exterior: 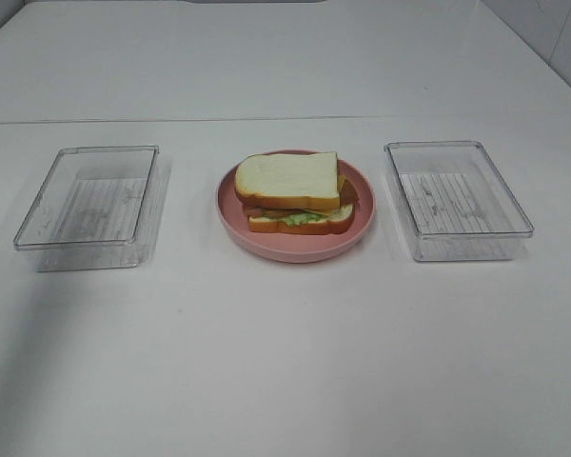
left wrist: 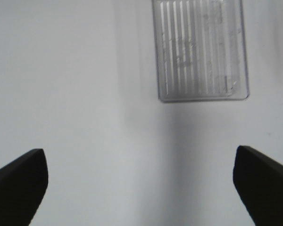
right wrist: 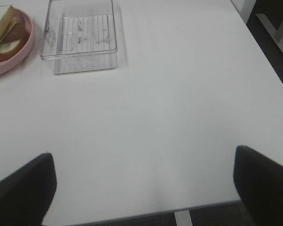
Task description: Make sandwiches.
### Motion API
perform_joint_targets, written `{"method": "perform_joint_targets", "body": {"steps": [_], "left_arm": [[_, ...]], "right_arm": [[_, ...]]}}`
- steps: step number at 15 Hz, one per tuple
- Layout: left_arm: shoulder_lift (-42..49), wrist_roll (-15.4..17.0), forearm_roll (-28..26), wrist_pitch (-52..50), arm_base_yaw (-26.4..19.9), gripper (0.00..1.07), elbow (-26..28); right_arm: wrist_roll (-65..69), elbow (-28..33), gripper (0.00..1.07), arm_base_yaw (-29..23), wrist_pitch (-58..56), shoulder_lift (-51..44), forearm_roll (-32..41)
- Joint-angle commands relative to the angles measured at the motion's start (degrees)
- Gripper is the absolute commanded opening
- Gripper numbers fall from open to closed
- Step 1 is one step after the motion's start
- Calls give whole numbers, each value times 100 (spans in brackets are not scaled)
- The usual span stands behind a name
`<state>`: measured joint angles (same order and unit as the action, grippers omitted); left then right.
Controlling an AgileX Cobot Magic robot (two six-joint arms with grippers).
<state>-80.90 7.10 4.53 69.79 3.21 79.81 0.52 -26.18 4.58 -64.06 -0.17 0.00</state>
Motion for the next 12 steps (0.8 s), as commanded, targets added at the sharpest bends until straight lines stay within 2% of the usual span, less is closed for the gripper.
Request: {"method": "perform_joint_targets", "body": {"steps": [1, 2, 4, 5, 7, 9, 10, 12], "left_arm": [[825, -97, -11, 315, -321, 102, -705], [1862, -155, -11, 166, -556, 102, -1473], [2630, -132, 29, 143, -556, 102, -1919], [3369, -132, 29, 143, -556, 102, -2355], [4206, -132, 29, 126, -556, 102, -2767], [5455, -103, -17, -40, -556, 102, -3432], [5724, -103, -29, -74, -556, 102, -3558], [6973, -195, -115, -384, -544, 102, -4051]], "right_arm": [[-52, -29, 99, 34, 17, -178, 0], [-52, -29, 99, 34, 17, -178, 0], [-52, -29, 99, 34, 17, -178, 0], [-52, -29, 99, 34, 17, -178, 0], [-52, -29, 99, 34, 17, -178, 0], [-52, -29, 99, 34, 17, -178, 0], [-52, -29, 99, 34, 17, -178, 0], [-52, -29, 99, 34, 17, -178, 0]]}}
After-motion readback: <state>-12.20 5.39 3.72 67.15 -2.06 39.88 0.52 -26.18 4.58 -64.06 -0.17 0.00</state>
